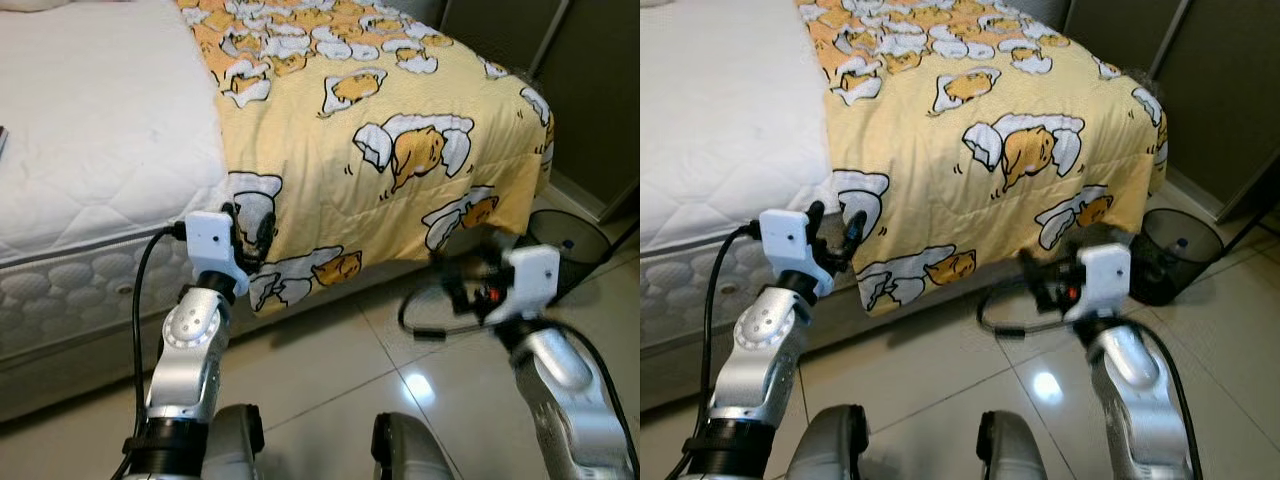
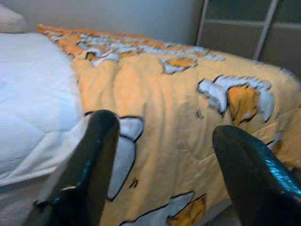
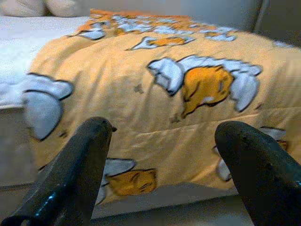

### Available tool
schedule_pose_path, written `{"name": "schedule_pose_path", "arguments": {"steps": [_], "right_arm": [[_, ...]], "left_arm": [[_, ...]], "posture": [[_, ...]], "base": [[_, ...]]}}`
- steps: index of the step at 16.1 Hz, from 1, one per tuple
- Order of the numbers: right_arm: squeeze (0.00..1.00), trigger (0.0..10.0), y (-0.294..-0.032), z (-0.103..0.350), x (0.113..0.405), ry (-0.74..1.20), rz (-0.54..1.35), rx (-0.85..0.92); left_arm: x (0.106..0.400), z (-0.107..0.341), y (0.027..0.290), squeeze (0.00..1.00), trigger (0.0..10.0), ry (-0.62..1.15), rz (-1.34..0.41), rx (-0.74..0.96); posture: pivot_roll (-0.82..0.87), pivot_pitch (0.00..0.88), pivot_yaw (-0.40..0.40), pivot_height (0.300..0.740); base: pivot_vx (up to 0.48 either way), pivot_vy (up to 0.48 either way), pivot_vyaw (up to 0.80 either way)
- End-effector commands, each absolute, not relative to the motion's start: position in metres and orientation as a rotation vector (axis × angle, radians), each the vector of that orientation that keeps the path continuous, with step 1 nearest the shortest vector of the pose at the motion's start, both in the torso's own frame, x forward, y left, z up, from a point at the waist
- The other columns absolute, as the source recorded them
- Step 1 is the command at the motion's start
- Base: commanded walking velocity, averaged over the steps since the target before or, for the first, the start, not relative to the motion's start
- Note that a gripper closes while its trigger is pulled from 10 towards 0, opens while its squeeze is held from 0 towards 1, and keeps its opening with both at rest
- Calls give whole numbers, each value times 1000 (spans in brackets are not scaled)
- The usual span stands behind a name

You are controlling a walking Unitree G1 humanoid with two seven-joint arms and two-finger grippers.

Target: Clean up the room

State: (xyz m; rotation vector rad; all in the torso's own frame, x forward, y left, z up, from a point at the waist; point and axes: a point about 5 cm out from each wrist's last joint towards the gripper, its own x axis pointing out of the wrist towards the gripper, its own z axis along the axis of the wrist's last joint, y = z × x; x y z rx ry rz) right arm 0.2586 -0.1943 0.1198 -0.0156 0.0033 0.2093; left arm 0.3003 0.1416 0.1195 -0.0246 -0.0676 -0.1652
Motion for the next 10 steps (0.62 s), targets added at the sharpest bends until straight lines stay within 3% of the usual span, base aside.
{"name": "schedule_pose_path", "arguments": {"steps": [1,8,9,10], "right_arm": [[0,10000,-198,119,261,-5,167,3],[0,10000,-203,112,263,-59,51,64],[0,10000,-201,112,263,-62,50,50],[0,10000,-200,112,263,-62,49,30]], "left_arm": [[299,110,143,1000,10000,-24,-129,12],[302,109,137,1000,10000,-30,-146,24],[302,109,133,0,10000,-17,-190,2],[302,111,130,0,10000,-28,-202,-12]], "posture": [[-70,0,-31,622],[-74,0,-25,622],[-82,0,-24,622],[-79,0,-23,622]], "base": [[0,0,0],[0,0,0],[0,0,0],[480,0,0]]}}
